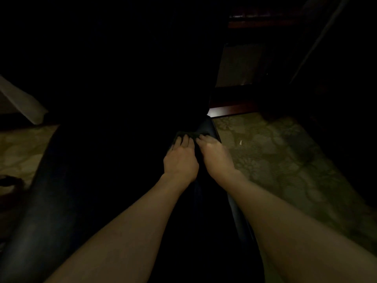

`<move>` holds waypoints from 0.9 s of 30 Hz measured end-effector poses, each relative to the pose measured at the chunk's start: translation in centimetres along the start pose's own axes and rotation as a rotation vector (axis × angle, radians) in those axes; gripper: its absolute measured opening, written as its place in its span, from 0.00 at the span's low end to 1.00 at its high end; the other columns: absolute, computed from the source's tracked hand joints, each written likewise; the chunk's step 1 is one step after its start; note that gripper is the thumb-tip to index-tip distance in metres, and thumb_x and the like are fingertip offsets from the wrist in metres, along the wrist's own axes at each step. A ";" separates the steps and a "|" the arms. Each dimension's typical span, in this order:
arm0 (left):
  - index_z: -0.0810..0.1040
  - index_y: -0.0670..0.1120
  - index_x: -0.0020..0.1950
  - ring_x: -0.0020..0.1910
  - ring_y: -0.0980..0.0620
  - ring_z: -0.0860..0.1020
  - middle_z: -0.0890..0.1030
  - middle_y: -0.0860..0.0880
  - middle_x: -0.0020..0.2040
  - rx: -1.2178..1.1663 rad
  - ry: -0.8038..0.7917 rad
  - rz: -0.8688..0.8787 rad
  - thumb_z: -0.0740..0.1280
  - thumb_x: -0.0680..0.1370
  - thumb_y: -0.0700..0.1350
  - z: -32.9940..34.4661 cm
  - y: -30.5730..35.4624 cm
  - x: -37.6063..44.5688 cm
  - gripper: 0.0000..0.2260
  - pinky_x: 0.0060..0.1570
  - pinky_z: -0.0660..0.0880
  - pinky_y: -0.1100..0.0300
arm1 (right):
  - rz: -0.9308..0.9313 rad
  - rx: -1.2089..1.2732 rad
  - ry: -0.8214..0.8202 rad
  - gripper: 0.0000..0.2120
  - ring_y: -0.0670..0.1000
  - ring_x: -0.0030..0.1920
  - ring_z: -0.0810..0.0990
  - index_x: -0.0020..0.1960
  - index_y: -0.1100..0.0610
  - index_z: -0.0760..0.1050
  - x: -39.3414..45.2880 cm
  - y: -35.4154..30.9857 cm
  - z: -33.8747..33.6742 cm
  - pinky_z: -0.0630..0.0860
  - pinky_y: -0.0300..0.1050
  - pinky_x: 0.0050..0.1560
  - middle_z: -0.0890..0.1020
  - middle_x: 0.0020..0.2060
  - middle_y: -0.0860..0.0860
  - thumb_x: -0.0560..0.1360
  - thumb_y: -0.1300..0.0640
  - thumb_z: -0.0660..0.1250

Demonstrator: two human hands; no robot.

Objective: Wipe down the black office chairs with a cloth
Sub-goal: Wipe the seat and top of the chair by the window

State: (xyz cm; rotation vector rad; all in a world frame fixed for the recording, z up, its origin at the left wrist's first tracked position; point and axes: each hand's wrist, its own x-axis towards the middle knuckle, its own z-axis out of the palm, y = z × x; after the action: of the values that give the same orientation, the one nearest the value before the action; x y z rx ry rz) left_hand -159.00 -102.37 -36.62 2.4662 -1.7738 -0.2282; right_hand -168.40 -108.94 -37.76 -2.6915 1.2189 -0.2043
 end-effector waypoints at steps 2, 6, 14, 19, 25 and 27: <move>0.54 0.43 0.79 0.77 0.48 0.56 0.58 0.46 0.78 -0.010 0.004 -0.006 0.58 0.80 0.42 0.2 0.5 -2.8 0.27 0.75 0.56 0.56 | 0.001 0.013 -0.011 0.22 0.52 0.75 0.60 0.74 0.58 0.64 -3.2 -0.9 -0.5 0.62 0.43 0.69 0.64 0.75 0.54 0.80 0.66 0.56; 0.52 0.44 0.79 0.78 0.49 0.54 0.56 0.47 0.79 -0.059 0.000 -0.005 0.56 0.81 0.42 0.1 1.5 -9.0 0.27 0.76 0.54 0.56 | 0.008 0.048 0.009 0.22 0.53 0.75 0.62 0.74 0.59 0.65 -9.2 -2.3 -0.6 0.62 0.43 0.71 0.67 0.74 0.55 0.80 0.65 0.56; 0.50 0.44 0.80 0.79 0.49 0.51 0.53 0.46 0.80 -0.097 0.022 0.067 0.54 0.83 0.42 0.1 3.0 -21.5 0.26 0.77 0.50 0.56 | 0.084 0.079 0.085 0.23 0.55 0.57 0.82 0.58 0.61 0.81 -21.3 -5.2 0.0 0.79 0.45 0.51 0.83 0.56 0.56 0.63 0.70 0.76; 0.60 0.43 0.78 0.77 0.48 0.59 0.61 0.46 0.77 -0.141 0.116 0.091 0.62 0.79 0.41 1.1 3.1 -27.7 0.26 0.74 0.53 0.56 | 0.110 0.065 0.090 0.28 0.54 0.55 0.83 0.55 0.62 0.82 -27.0 -7.8 0.1 0.79 0.43 0.50 0.84 0.53 0.56 0.55 0.69 0.80; 0.53 0.44 0.78 0.78 0.48 0.54 0.50 0.46 0.78 -0.122 0.064 0.141 0.66 0.76 0.43 0.7 2.2 -32.1 0.34 0.73 0.47 0.55 | 0.097 -0.018 0.007 0.30 0.52 0.54 0.83 0.51 0.60 0.84 -29.7 -10.1 0.0 0.81 0.41 0.49 0.85 0.51 0.54 0.50 0.63 0.84; 0.42 0.45 0.78 0.78 0.50 0.44 0.39 0.48 0.76 -0.081 0.045 0.144 0.60 0.81 0.42 0.9 1.5 -32.4 0.33 0.72 0.39 0.57 | 0.074 -0.042 0.015 0.29 0.53 0.53 0.84 0.51 0.60 0.84 -29.6 -10.7 -0.1 0.81 0.42 0.50 0.85 0.50 0.55 0.49 0.63 0.84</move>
State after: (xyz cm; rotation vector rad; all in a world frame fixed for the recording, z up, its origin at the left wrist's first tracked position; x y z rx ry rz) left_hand -170.65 -72.09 -35.09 2.2597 -1.8742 -0.2260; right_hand -179.99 -79.72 -36.79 -2.6787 1.3396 -0.1910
